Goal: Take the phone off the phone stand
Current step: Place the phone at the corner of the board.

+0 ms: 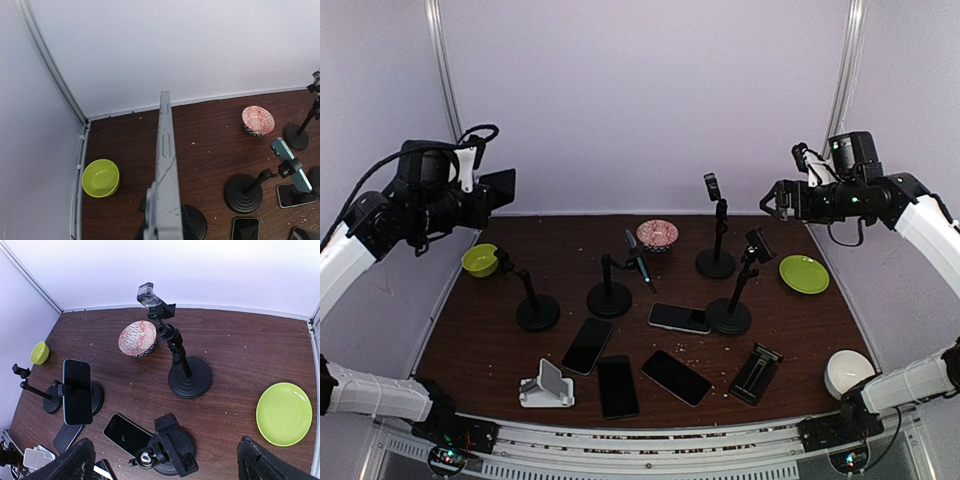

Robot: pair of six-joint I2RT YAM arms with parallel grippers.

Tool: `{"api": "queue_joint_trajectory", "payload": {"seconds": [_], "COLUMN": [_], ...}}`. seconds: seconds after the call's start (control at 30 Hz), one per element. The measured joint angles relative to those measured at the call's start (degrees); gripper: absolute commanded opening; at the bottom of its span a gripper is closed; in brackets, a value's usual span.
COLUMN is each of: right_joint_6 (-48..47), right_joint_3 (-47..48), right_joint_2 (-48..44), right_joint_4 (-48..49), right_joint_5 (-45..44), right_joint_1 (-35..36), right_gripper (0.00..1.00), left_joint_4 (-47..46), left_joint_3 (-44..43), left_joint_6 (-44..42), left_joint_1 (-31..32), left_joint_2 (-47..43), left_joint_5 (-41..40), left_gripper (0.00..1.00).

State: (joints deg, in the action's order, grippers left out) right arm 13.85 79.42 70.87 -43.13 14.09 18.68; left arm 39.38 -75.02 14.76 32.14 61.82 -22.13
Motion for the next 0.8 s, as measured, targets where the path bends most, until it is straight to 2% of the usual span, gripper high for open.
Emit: {"api": "queue_joint_trajectory", "payload": {"seconds": [0.2,0.4,0.53,0.8], "right_joint_6": [0.1,0.2,0.5,0.5], "right_joint_3": [-0.3,-0.3,-0.3,-1.3], "right_joint_2": [0.0,0.4,0.5,0.5], "right_joint_4": [2.8,4.5,4.7,5.1], "right_joint_5": [0.1,0.3,0.5,0.5], "right_joint_1": [0.0,0.0,0.0,0.0], "right_gripper": [1.0,1.0,1.0,0.99], "left_joint_4": [9.3,16.6,19.2,18.8], "left_joint_3": [3.9,12.1,18.4,30.3], "left_joint_6": [6.1,15.0,21.1,30.8], "left_joint_1": [-2.0,-6.4,-9.7,-13.8], "left_joint_2": [-8.1,-15.3,-18.4,-22.3], "left_joint_5": [-6.0,-9.2,-8.6,-1.7], "left_gripper": [0.0,0.0,0.0,0.0]}}
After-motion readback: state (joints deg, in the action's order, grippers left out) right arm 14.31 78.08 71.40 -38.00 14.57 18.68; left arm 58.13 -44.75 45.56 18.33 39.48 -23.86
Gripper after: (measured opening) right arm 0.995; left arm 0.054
